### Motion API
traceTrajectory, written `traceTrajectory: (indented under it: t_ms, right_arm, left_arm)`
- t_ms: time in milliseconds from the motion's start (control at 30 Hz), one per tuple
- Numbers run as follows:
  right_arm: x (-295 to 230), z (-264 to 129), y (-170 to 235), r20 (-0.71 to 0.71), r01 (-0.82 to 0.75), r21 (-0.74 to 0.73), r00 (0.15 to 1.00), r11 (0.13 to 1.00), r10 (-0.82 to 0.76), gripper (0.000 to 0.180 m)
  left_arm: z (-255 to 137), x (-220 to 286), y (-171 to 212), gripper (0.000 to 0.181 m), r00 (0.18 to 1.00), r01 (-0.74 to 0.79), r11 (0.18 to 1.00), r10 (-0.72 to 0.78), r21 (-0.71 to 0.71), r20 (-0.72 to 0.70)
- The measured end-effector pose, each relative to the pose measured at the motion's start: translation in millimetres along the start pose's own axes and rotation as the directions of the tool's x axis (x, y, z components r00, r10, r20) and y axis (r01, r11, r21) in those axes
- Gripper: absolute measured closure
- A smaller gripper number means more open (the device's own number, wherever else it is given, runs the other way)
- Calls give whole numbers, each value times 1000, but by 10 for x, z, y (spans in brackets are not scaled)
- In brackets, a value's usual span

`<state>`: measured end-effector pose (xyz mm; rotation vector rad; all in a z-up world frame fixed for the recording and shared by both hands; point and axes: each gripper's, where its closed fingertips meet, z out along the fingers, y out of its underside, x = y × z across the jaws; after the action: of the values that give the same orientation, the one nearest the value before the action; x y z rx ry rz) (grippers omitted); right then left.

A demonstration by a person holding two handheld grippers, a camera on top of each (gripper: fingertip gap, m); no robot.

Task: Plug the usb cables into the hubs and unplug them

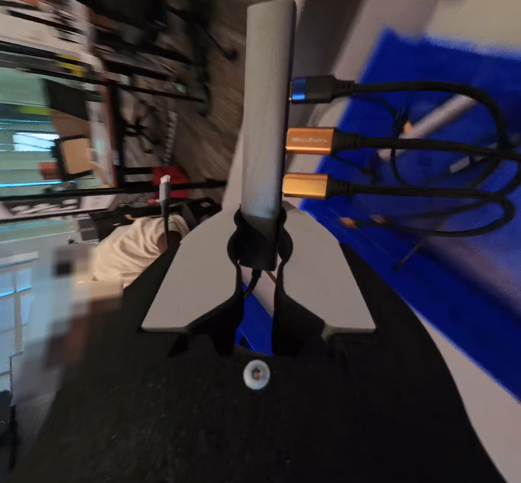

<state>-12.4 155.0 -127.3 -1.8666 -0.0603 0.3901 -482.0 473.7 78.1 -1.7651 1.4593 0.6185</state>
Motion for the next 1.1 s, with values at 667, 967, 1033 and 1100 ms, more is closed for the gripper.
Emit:
traceTrajectory:
  t_ms: [667,967,1033,1100]
  right_arm:
    - [-2301,-420,-344,555,203,313,754,928,-352,151]
    - [-2346,415,-612,387,101,123,911,987,-142,148]
    - [-2337,576,-623,400,28,81,915,996,-58,147]
    - [-2378,683,-605,433,-10,56,901,998,-15,146]
  left_arm:
    - [-1386,2482,-2164,160,565,787,310,-711,534,-420]
    - [-1009,3002,-1843,160,480,832,251,-774,496,-413]
    - [-983,3059,-1769,161,489,824,259,-775,504,-401]
    - [-977,3105,-1750,160,495,821,266,-773,506,-397]
